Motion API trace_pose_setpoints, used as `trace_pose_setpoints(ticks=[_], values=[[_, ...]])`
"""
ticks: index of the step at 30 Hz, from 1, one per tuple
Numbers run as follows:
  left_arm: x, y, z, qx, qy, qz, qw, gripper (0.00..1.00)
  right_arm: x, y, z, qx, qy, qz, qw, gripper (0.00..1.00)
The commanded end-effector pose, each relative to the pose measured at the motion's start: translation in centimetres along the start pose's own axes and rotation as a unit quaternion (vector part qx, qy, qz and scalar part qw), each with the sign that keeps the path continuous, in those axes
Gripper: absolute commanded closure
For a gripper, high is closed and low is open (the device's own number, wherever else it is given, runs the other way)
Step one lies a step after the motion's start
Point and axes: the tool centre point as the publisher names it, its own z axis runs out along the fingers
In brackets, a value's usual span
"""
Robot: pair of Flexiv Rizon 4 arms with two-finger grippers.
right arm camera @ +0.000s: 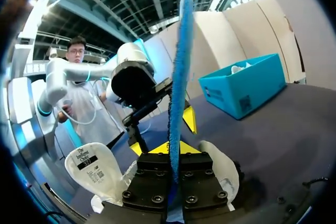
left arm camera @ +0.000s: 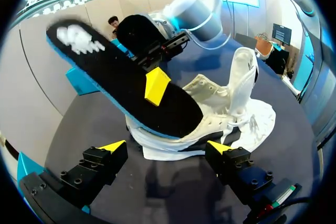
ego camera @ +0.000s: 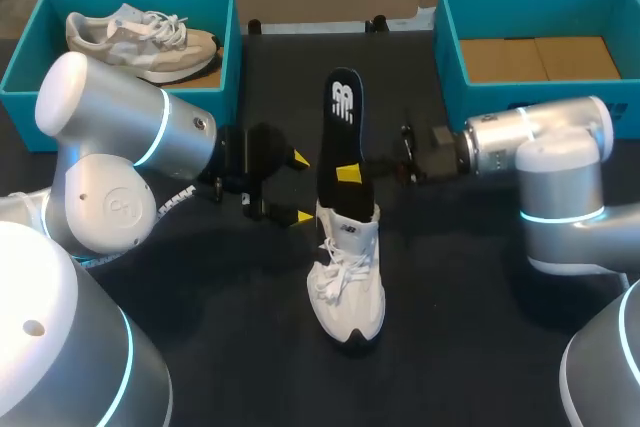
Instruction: Take the shoe out of the shoebox, open the shoe tongue, remove and reinsert the insole, then place the shoe into the shoebox
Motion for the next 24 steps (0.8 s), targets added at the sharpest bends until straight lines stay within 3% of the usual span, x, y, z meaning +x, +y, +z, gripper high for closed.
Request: trace_pose_setpoints(ticks=[1,24], values=[[0.1,0.0,0.0,0.000,-0.001,0.000,1.000,0.00,0.0,-0.6,-0.2,-0.003,0.002,0.002,1.000,1.00],[0.1,0.0,0.0,0.000,-0.001,0.000,1.000,0.00,2.1,-3.5,0.9,0.011,0.001,0.050,0.999,1.00]])
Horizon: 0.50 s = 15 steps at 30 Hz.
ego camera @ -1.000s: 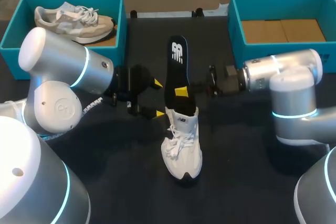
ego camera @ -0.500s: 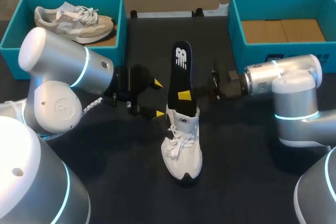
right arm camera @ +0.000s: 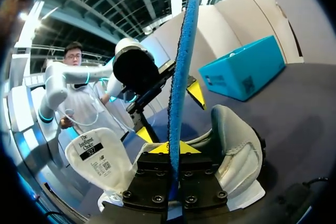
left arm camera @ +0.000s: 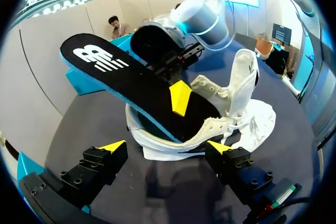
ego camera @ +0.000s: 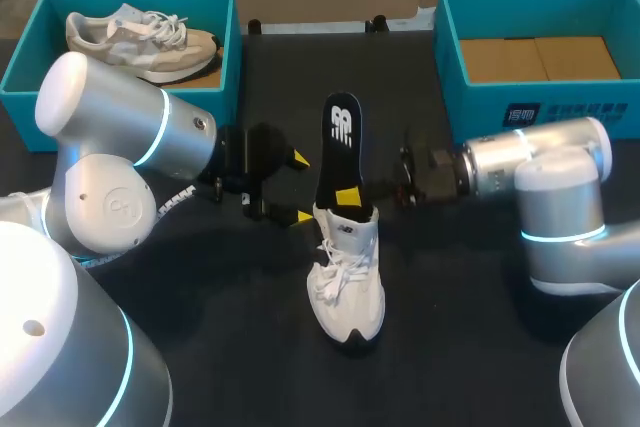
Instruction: Take the shoe out of the shoebox, open the shoe tongue, remove and reinsert the insole, then place the shoe into the shoebox
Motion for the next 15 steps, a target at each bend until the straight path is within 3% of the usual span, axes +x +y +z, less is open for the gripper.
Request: trace_pose_setpoints(ticks=[1,5,6,15], values=[[0.1,0.0,0.0,0.000,-0.001,0.000,1.000,0.00,0.3,-0.3,0.2,0.003,-0.002,0.001,1.000,1.00],[0.1,0.0,0.0,0.000,-0.001,0.000,1.000,0.00,0.5,0.2,0.1,0.005,-0.004,-0.006,1.000,0.98],[0.1,0.0,0.0,0.000,-0.001,0.000,1.000,0.00,0.6,0.5,0.1,0.006,-0.005,-0.011,1.000,0.80],[0.1,0.0,0.0,0.000,-0.001,0.000,1.000,0.00,0.9,2.0,-0.3,0.015,-0.011,-0.034,0.999,0.71]])
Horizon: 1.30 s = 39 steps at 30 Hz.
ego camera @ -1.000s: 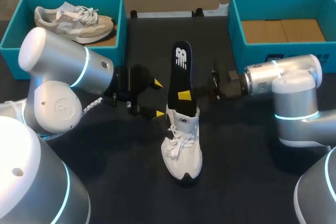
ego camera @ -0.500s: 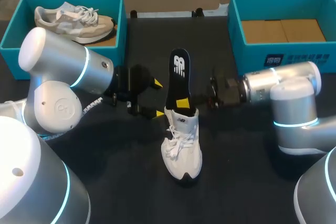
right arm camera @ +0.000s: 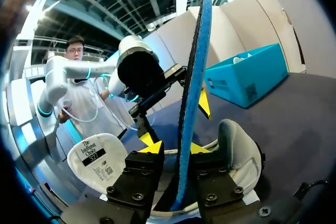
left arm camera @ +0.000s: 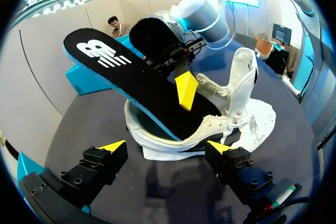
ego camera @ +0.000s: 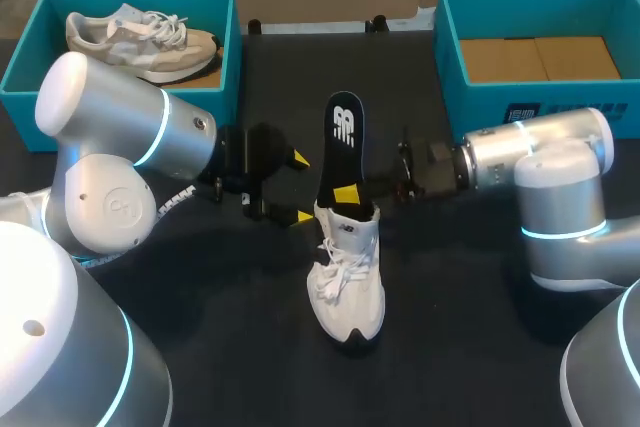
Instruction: Take the shoe out of the shoebox, open the shoe tongue, remove and reinsert the insole, then place the shoe into the shoebox
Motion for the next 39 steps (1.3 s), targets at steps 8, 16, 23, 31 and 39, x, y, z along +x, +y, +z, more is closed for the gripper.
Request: trace_pose_setpoints(ticks=[8,16,23,31,39], values=[[0.1,0.0,0.0,0.000,-0.001,0.000,1.000,0.00,-0.7,1.8,-0.3,0.015,0.001,-0.017,1.000,0.84],[0.1,0.0,0.0,0.000,-0.001,0.000,1.000,0.00,-1.6,1.6,0.1,0.033,0.034,0.009,0.999,1.00],[0.1,0.0,0.0,0.000,-0.001,0.000,1.000,0.00,-0.9,0.1,-0.1,0.055,0.042,0.046,0.997,1.00],[0.1,0.0,0.0,0.000,-0.001,0.000,1.000,0.00,0.3,-1.9,0.2,0.057,0.036,0.076,0.995,1.00],[0.1,0.0,0.0,0.000,-0.001,0.000,1.000,0.00,1.0,-2.5,0.9,0.055,0.024,0.087,0.994,1.00]])
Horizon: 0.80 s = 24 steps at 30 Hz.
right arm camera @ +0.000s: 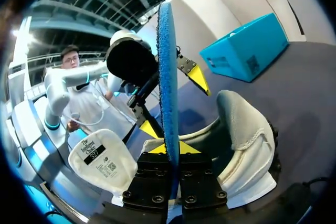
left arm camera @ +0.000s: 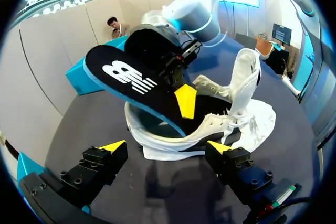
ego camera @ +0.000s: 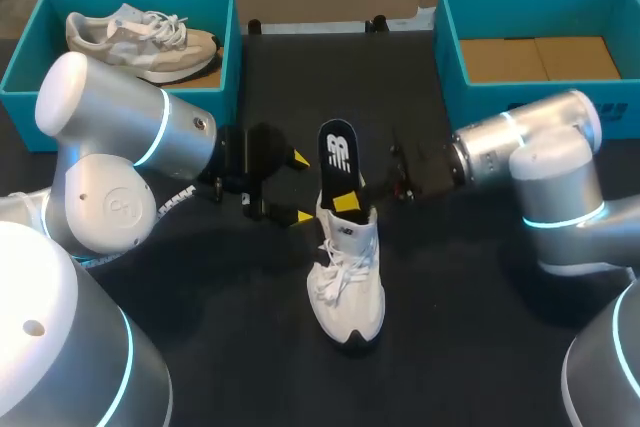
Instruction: Take the shoe out of the shoebox, open the shoe tongue, remove and reinsert the insole, then place the shoe into the shoebox
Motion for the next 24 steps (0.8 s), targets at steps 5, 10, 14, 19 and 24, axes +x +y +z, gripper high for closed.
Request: trace_pose_setpoints(ticks=[5,10,14,19,24], values=[[0.1,0.0,0.0,0.000,-0.001,0.000,1.000,0.00,0.7,0.4,0.1,-0.004,-0.024,-0.014,1.000,0.90],[0.1,0.0,0.0,0.000,-0.001,0.000,1.000,0.00,0.8,1.5,-0.7,0.005,-0.038,-0.030,0.999,0.84],[0.1,0.0,0.0,0.000,-0.001,0.000,1.000,0.00,0.5,1.8,-1.2,0.008,-0.043,-0.033,0.998,0.85],[0.1,0.0,0.0,0.000,-0.001,0.000,1.000,0.00,-0.1,2.1,-1.4,0.012,-0.045,-0.036,0.998,0.85],[0.1,0.0,0.0,0.000,-0.001,0.000,1.000,0.00,-0.6,1.8,-1.4,0.018,-0.036,-0.029,0.999,1.00]])
